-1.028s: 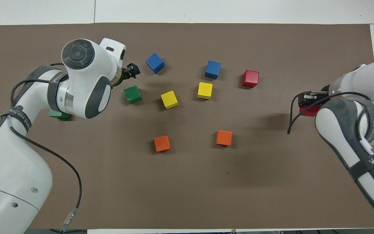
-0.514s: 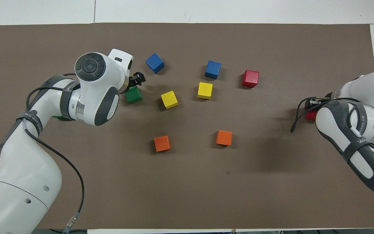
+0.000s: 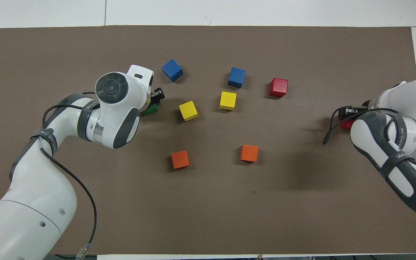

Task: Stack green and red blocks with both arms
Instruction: 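Grasp the second green block with the left gripper and lift it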

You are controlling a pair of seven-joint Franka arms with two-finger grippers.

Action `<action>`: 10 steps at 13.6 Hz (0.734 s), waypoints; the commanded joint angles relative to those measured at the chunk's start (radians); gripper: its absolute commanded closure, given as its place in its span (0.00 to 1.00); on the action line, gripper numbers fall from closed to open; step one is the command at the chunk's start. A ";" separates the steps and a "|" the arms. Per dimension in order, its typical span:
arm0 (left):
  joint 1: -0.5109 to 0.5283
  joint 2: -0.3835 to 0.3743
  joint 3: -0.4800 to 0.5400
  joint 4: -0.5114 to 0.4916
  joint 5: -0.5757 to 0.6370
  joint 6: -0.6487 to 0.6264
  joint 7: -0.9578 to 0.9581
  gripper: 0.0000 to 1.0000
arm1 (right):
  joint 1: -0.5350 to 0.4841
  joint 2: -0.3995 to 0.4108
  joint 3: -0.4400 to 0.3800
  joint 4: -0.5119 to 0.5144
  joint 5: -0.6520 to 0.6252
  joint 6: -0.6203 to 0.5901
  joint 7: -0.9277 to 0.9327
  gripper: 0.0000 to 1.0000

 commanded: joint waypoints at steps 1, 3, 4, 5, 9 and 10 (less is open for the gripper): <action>0.069 -0.062 0.008 0.086 0.034 -0.246 0.165 1.00 | -0.020 -0.013 0.011 0.016 -0.002 -0.062 -0.026 0.00; 0.162 -0.174 0.007 0.025 -0.007 -0.325 0.390 1.00 | -0.009 -0.035 0.011 0.060 -0.010 -0.156 -0.024 0.00; 0.207 -0.212 0.008 0.014 -0.021 -0.362 0.510 1.00 | -0.004 -0.035 0.017 0.112 -0.015 -0.220 -0.021 0.00; 0.253 -0.222 0.010 0.014 -0.021 -0.399 0.620 1.00 | 0.021 -0.029 0.020 0.175 -0.018 -0.280 -0.015 0.00; 0.384 -0.246 0.008 -0.064 -0.023 -0.323 0.928 1.00 | 0.171 0.034 0.020 0.359 -0.062 -0.364 0.133 0.00; 0.393 -0.253 0.010 -0.098 -0.023 -0.287 0.959 1.00 | 0.208 0.052 0.020 0.384 -0.053 -0.353 0.205 0.00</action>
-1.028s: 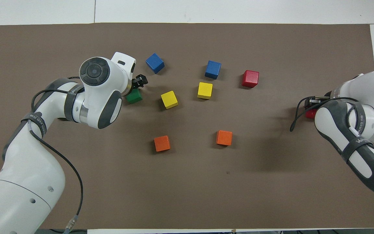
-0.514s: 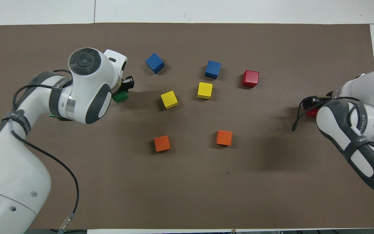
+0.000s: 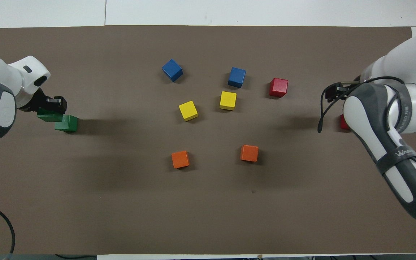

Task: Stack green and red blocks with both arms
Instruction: 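Stack the green block on the green block while the right gripper grasps the red block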

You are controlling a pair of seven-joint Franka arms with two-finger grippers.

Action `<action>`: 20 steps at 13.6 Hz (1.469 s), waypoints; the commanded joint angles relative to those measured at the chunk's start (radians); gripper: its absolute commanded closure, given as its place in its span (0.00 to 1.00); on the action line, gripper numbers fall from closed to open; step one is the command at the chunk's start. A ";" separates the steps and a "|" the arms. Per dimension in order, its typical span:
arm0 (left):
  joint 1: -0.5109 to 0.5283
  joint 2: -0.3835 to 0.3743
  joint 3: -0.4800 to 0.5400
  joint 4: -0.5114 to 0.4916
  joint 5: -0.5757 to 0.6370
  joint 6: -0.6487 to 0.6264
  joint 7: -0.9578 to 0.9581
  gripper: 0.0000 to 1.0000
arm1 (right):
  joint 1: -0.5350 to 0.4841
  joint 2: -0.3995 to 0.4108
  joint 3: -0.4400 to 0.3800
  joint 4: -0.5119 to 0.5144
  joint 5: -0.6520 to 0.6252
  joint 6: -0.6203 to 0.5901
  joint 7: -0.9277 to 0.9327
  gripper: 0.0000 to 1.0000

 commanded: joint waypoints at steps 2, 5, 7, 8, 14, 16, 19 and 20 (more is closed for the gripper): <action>0.028 -0.034 -0.011 -0.118 -0.015 0.108 0.097 1.00 | 0.119 0.142 0.004 0.178 -0.014 -0.012 0.253 0.00; 0.028 -0.032 -0.011 -0.123 -0.018 0.116 0.097 1.00 | 0.164 0.256 0.005 0.279 0.006 -0.004 0.346 0.00; 0.028 -0.032 -0.011 -0.142 -0.055 0.143 0.096 1.00 | 0.186 0.333 0.004 0.368 0.017 0.004 0.387 0.00; 0.028 -0.034 -0.009 -0.146 -0.057 0.149 0.096 1.00 | 0.190 0.350 0.004 0.368 0.019 0.045 0.396 0.00; 0.034 -0.028 -0.009 -0.155 -0.057 0.179 0.108 1.00 | 0.189 0.371 0.004 0.306 0.012 0.208 0.396 0.00; 0.034 -0.026 -0.009 -0.156 -0.057 0.179 0.109 1.00 | 0.193 0.371 0.004 0.245 0.019 0.267 0.401 0.00; 0.033 -0.026 -0.009 -0.156 -0.057 0.180 0.108 0.40 | 0.193 0.361 0.004 0.201 0.019 0.271 0.393 0.00; 0.033 -0.026 -0.009 -0.156 -0.057 0.179 0.108 0.05 | 0.192 0.358 0.004 0.200 0.017 0.252 0.384 0.05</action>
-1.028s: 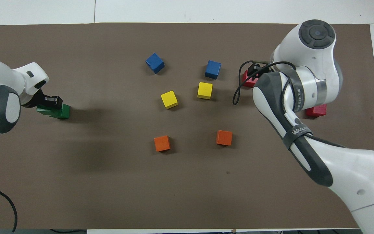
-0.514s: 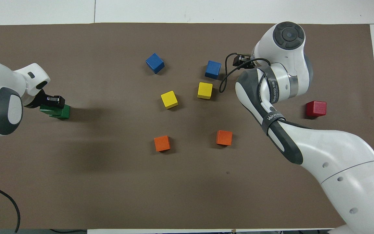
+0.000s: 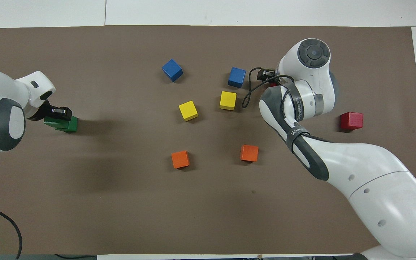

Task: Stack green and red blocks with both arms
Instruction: 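Stack the green block on the green block while the right gripper grasps the red block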

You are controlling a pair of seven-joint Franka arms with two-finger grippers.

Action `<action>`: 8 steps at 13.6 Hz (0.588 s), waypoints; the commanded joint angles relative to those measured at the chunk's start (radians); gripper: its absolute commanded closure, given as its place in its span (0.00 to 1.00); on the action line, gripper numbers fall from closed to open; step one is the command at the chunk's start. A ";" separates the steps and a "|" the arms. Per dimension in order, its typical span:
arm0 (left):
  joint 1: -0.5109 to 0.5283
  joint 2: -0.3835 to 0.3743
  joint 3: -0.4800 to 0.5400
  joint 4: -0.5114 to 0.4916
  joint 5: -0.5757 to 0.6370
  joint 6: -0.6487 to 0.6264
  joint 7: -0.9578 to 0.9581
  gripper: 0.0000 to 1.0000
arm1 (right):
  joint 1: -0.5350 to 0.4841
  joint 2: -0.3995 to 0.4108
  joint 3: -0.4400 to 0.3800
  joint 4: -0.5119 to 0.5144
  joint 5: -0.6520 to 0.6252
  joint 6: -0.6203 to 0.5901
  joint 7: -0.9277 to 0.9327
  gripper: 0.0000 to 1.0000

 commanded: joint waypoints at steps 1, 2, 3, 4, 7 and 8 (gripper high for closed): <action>0.009 -0.026 -0.002 -0.035 -0.020 0.023 0.024 0.00 | 0.000 -0.021 0.002 -0.024 0.008 -0.027 -0.014 0.22; 0.009 -0.027 -0.002 -0.034 -0.020 0.015 0.024 0.00 | 0.000 -0.023 0.002 -0.022 0.007 -0.038 -0.031 0.55; 0.010 -0.032 -0.002 -0.032 -0.020 0.006 0.024 0.00 | -0.002 -0.023 0.002 -0.022 0.009 -0.043 -0.037 0.94; 0.010 -0.035 -0.002 -0.029 -0.020 -0.009 0.024 0.00 | -0.003 -0.026 0.002 -0.022 0.009 -0.049 -0.037 1.00; -0.003 -0.069 -0.002 0.010 -0.020 -0.090 0.009 0.00 | -0.010 -0.042 0.002 -0.022 0.012 -0.073 -0.051 1.00; -0.008 -0.080 -0.002 0.049 -0.020 -0.142 -0.002 0.00 | -0.017 -0.050 0.000 -0.022 0.012 -0.090 -0.085 1.00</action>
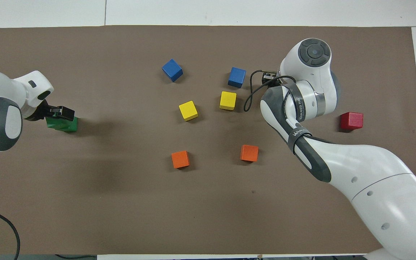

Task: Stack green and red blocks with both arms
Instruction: 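Stack the green block on the green block while the right gripper grasps the red block, then open the left gripper while the right gripper carries the red block toward the red block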

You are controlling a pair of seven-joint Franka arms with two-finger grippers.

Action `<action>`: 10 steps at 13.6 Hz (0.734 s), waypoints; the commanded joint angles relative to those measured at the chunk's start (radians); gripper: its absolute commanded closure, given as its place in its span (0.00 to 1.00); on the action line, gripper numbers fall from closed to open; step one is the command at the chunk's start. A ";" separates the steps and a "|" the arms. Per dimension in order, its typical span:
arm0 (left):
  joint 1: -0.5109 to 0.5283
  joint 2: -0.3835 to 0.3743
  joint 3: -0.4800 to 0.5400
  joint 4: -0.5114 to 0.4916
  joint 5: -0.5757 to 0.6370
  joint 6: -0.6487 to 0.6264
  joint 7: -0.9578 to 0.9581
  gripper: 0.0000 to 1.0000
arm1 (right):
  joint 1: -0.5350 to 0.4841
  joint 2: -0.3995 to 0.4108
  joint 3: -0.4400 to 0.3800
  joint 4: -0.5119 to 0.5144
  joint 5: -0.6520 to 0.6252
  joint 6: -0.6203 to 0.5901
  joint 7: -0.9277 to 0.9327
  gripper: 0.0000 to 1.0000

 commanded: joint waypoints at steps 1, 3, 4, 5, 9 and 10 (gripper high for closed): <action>-0.009 -0.058 -0.002 0.078 -0.018 -0.143 -0.025 0.00 | -0.023 -0.055 0.000 -0.024 0.012 -0.059 -0.114 1.00; -0.008 -0.087 -0.005 0.143 -0.018 -0.242 -0.035 0.00 | -0.086 -0.163 0.000 -0.109 0.012 -0.100 -0.238 1.00; -0.007 -0.115 -0.006 0.164 -0.018 -0.280 -0.036 0.00 | -0.127 -0.247 0.000 -0.202 0.012 -0.100 -0.295 1.00; -0.007 -0.145 -0.006 0.172 -0.018 -0.297 -0.036 0.00 | -0.169 -0.330 0.000 -0.296 0.012 -0.097 -0.343 1.00; -0.020 -0.245 -0.002 0.160 -0.020 -0.401 -0.059 0.00 | -0.318 -0.451 0.001 -0.442 0.015 -0.082 -0.455 1.00; -0.023 -0.267 0.003 0.154 -0.022 -0.424 -0.064 0.00 | -0.335 -0.455 0.001 -0.467 0.015 -0.061 -0.463 1.00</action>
